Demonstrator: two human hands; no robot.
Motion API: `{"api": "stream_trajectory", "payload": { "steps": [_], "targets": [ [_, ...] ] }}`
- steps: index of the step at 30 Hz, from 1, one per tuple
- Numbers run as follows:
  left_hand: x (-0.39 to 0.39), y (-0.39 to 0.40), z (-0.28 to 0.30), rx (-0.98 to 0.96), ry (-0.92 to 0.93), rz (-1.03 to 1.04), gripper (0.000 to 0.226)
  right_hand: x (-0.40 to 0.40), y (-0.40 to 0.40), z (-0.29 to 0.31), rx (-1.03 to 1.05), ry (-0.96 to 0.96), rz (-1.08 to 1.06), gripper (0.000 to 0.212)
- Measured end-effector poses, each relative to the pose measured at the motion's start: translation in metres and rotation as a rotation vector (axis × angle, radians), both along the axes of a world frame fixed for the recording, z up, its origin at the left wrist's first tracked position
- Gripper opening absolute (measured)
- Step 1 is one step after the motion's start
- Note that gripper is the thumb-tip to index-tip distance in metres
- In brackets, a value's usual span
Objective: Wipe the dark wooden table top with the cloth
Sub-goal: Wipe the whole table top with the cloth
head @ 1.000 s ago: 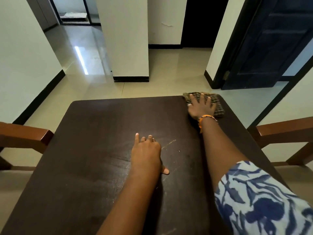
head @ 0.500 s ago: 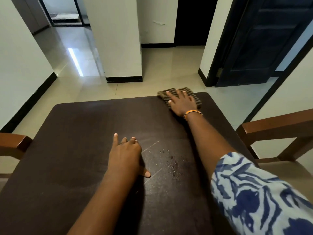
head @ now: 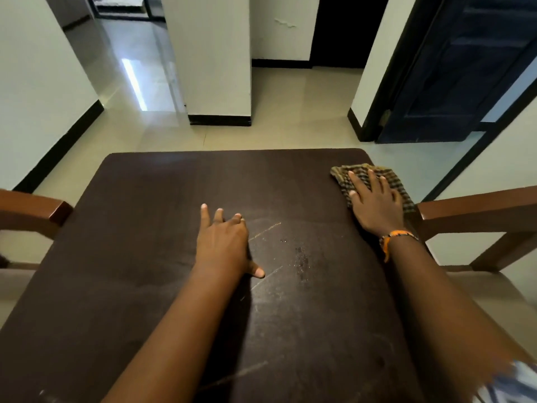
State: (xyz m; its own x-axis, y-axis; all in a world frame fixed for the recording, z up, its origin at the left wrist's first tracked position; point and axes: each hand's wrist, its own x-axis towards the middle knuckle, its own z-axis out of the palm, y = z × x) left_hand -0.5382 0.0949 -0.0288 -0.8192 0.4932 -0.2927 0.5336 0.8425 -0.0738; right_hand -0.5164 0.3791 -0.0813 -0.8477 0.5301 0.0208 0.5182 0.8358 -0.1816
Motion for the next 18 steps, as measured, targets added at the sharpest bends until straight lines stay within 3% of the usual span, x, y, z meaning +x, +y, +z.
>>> {"api": "stream_trajectory", "payload": {
  "steps": [7,11,14,18],
  "targets": [
    [0.002,-0.009,-0.003,0.045,0.014,0.011,0.091,0.054,-0.016,0.013,0.104,-0.122,0.099,0.053],
    [0.003,-0.008,-0.005,0.064,0.030,0.016,0.086,0.041,-0.018,0.012,0.015,-0.085,0.071,0.052],
    [0.006,-0.009,-0.004,0.059,0.058,0.027,0.090,0.020,-0.061,0.007,0.017,-0.060,0.110,0.050],
    [0.018,-0.024,-0.010,0.174,0.049,0.095,0.100,-0.005,-0.158,0.001,0.010,-0.024,0.329,0.051]
  ]
}}
